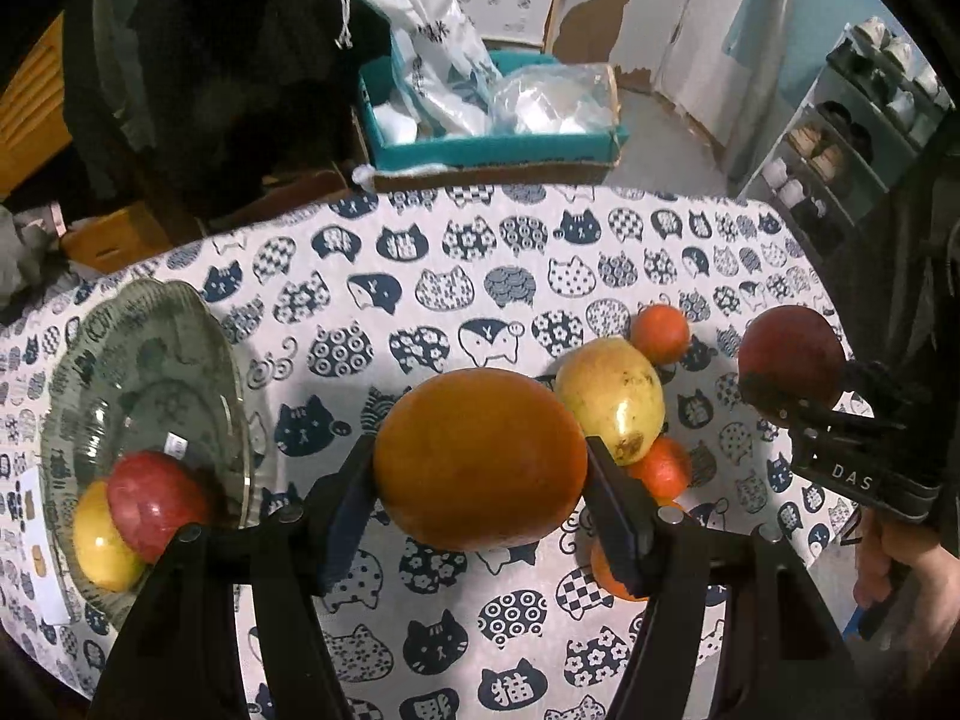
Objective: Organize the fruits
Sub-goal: 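Lift the red apple with the right gripper while the left gripper carries the orange toward the bowl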
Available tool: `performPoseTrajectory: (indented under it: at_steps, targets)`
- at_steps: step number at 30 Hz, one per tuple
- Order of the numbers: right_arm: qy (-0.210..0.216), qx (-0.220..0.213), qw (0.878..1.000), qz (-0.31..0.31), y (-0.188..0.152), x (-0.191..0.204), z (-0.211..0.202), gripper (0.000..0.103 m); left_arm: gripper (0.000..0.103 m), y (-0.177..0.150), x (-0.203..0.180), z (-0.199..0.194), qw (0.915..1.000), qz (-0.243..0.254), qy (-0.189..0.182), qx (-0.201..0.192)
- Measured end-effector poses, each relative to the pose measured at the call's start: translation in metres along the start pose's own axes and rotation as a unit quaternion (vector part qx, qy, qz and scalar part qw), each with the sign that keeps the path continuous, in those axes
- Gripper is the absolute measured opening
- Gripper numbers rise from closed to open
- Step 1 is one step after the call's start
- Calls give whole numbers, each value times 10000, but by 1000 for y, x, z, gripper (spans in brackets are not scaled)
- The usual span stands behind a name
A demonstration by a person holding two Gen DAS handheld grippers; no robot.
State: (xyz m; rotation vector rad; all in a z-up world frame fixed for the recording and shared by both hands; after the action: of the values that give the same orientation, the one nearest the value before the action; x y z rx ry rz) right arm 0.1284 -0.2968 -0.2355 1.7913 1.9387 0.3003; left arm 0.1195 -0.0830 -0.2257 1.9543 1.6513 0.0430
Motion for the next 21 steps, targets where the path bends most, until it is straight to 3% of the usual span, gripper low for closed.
performPoseTrajectory:
  at_steps: [21]
  targets:
    - [146, -1017, 9947, -45, 30, 10, -94, 74, 68, 15, -5, -81, 9962, 96, 61, -858]
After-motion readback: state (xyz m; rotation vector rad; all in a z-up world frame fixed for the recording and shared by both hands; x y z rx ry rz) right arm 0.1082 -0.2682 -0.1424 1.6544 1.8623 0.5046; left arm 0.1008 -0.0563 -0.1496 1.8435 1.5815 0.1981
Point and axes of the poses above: each gripper's, at about its wrist camera, not at the fingertips, and z roughly the way its jaws point, x to its left, y to its top, the point moved 5 cm from there along z, roughly the way its jaws point, and after that the axes turned 13 degrees about -y, right-handed, at the moved point
